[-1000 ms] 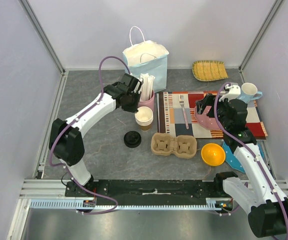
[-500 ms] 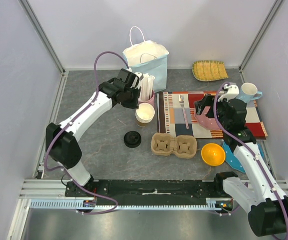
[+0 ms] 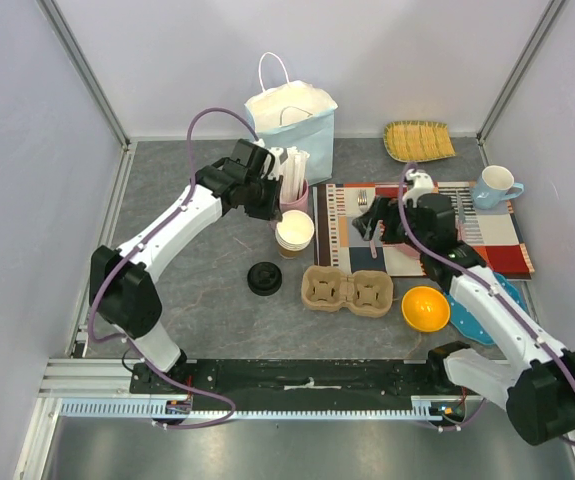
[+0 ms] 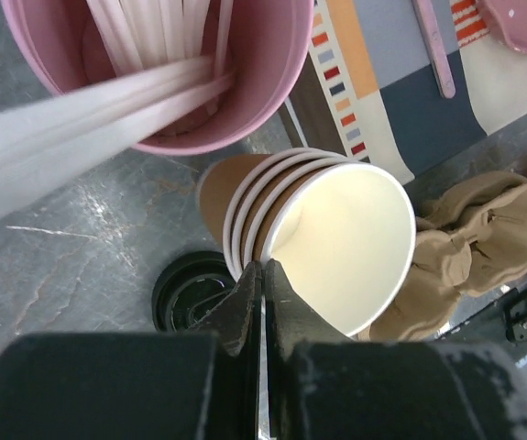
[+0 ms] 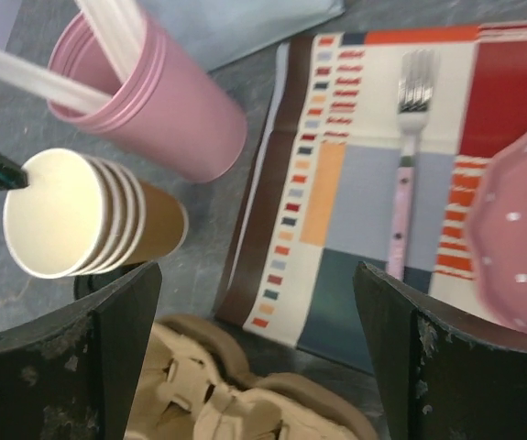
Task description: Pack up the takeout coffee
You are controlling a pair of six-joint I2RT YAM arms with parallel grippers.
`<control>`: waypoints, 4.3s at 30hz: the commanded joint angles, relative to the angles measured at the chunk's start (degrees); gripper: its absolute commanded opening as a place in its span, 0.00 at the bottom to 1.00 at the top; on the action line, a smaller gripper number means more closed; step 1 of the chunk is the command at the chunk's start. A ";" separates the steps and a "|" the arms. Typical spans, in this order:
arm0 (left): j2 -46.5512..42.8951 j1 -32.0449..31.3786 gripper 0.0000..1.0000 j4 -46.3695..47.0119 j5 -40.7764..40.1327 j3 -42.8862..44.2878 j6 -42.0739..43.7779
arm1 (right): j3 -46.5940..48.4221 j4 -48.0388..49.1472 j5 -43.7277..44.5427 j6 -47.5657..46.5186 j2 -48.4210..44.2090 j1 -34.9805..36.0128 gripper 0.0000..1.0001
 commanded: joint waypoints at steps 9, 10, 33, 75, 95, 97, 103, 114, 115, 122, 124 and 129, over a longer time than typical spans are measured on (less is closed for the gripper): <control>-2.71 1.34 0.02 3.67 8.10 -3.45 -3.69 | 12.37 2.35 -0.07 6.70 16.70 15.25 0.82; -2.89 1.43 0.02 3.67 8.19 -3.72 -3.52 | 13.35 1.74 1.41 6.61 17.50 17.00 0.80; -2.97 1.43 0.02 3.93 8.10 -5.04 -1.67 | 30.67 -11.71 14.26 -1.39 35.17 24.31 0.22; -12.02 3.63 0.02 -12.23 6.61 12.98 10.36 | 43.76 -16.64 11.45 -6.31 18.48 25.63 0.85; -30.57 3.27 0.02 -11.89 24.62 -31.75 44.65 | 37.70 -16.37 10.39 -6.66 14.96 25.63 0.86; -30.22 3.27 0.02 -10.14 26.28 -33.07 44.56 | 36.91 -16.20 10.48 -6.31 14.52 25.63 0.86; -30.04 3.01 0.02 -8.46 28.49 -36.94 48.94 | 36.03 -15.84 11.01 -6.22 13.90 25.63 0.86; -27.76 2.75 0.03 -8.46 29.82 -36.51 50.80 | 36.03 -15.76 10.66 -6.22 14.17 25.63 0.86; -27.67 2.75 0.06 -8.46 29.46 -36.42 50.80 | 36.03 -15.76 10.66 -6.22 14.08 25.63 0.86; -27.32 2.66 0.44 -8.55 28.41 -33.70 49.31 | 35.86 -15.76 10.57 -6.40 14.43 25.63 0.86; -27.06 2.66 0.55 -8.72 27.97 -31.50 47.91 | 35.77 -15.58 10.57 -6.31 14.60 25.63 0.86; -26.71 2.75 0.64 -6.80 24.65 -25.96 38.37 | 35.77 -15.67 10.39 -6.40 15.22 25.63 0.86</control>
